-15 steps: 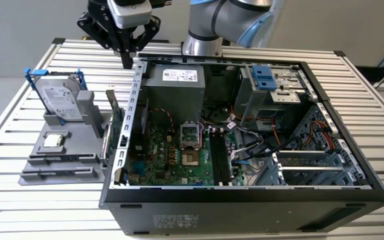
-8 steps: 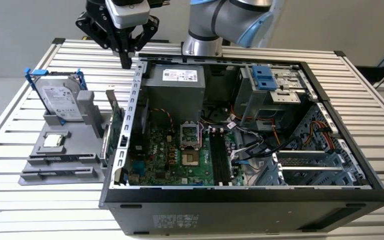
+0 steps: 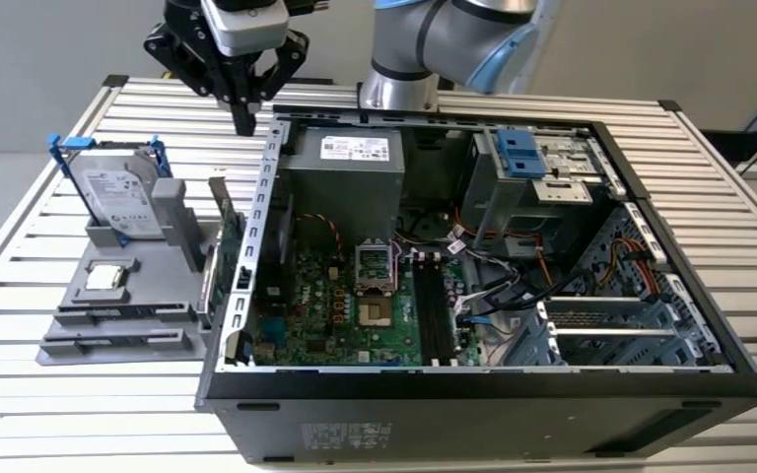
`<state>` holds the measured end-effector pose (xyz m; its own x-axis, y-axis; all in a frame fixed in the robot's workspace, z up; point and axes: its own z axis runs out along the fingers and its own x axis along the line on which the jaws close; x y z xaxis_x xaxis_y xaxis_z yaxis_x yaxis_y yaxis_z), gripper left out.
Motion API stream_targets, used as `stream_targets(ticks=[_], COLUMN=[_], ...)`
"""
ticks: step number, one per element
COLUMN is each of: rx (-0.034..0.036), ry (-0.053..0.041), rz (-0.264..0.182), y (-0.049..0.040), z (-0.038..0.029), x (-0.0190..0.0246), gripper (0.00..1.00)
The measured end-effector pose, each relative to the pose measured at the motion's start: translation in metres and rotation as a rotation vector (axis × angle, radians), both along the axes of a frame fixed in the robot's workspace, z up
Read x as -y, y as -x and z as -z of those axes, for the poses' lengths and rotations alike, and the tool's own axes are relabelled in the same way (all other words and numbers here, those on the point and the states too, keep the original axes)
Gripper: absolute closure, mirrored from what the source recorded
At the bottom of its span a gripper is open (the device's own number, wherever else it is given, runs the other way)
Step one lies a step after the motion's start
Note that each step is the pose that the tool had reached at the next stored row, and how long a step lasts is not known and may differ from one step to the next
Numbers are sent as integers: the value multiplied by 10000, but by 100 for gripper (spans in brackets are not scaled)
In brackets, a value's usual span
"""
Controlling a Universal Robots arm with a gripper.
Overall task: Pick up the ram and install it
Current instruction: 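Reach for the ram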
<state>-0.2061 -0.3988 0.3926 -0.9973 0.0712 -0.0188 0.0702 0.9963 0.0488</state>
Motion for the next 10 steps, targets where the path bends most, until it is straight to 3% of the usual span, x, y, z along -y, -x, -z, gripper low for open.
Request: stream_targets(ticks=[10], rx=[-1], ry=[1], rz=[0], y=[40], z=[0], x=[0], gripper=[100])
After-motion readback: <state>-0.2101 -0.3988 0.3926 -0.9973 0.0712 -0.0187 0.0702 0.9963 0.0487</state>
